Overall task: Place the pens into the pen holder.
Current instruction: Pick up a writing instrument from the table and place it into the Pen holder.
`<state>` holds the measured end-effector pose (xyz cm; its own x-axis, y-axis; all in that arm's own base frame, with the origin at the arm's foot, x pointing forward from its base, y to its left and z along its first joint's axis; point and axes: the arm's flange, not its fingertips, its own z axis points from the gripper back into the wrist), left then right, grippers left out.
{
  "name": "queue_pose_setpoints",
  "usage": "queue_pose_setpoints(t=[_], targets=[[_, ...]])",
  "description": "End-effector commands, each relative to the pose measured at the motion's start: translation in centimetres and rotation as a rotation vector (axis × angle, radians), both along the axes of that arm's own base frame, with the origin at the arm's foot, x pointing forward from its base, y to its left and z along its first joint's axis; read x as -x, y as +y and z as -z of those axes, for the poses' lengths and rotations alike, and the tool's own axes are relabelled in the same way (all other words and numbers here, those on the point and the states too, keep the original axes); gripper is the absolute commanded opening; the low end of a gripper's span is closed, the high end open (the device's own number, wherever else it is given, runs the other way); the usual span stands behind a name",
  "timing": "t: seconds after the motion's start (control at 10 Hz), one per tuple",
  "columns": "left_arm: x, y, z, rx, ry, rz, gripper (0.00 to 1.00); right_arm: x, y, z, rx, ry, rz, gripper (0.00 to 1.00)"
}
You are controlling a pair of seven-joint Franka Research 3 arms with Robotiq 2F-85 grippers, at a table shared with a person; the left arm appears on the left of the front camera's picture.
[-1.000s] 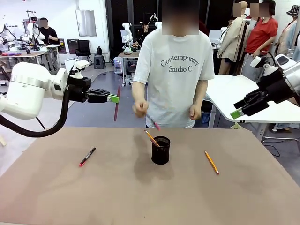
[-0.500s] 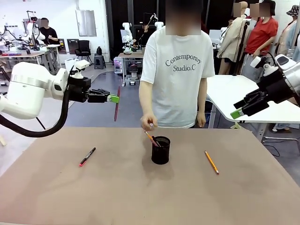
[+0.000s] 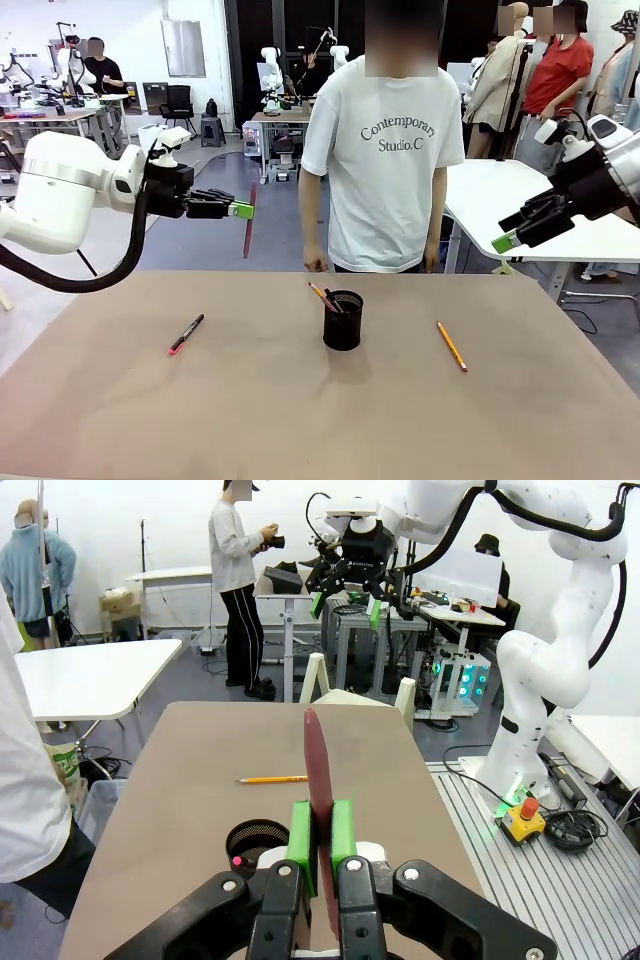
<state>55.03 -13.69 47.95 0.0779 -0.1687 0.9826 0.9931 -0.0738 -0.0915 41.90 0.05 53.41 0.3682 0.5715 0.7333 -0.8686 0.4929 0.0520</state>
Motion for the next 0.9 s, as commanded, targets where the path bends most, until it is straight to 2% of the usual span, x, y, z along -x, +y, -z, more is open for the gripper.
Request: queue_pose_setpoints(t=[0.0,0.1,0.2,0.6,0.7,0.8], targets=[[-0.2,0.0,-0.2,0.006,-0.003,0.007,0.0,0.0,0.2,0.0,-0.03,-0.011,-0.005,1.0],[0.0,0.0,0.0,0.0,0.0,0.0,0.0,0.0,0.2,0.0,-0.03,-0.011,-0.005,1.0],[-0.7,-2.3,0.4,-0.018,0.009,0.029,0.0,0.0,0.2,0.0,-0.03,-0.011,-0.005,1.0],[-2.2,-9.8,1.5,0.14,-0.026,0.138,0.0,0.0,0.2,0.0,-0.03,-0.011,-0.005,1.0],[-3.2,-11.2,2.0,0.145,-0.068,0.151,0.0,0.0,0.2,0.0,-0.03,-0.011,-0.005,1.0],[-3.4,-11.7,2.0,0.167,-0.066,0.181,0.0,0.0,0.2,0.0,-0.03,-0.011,-0.005,1.0]])
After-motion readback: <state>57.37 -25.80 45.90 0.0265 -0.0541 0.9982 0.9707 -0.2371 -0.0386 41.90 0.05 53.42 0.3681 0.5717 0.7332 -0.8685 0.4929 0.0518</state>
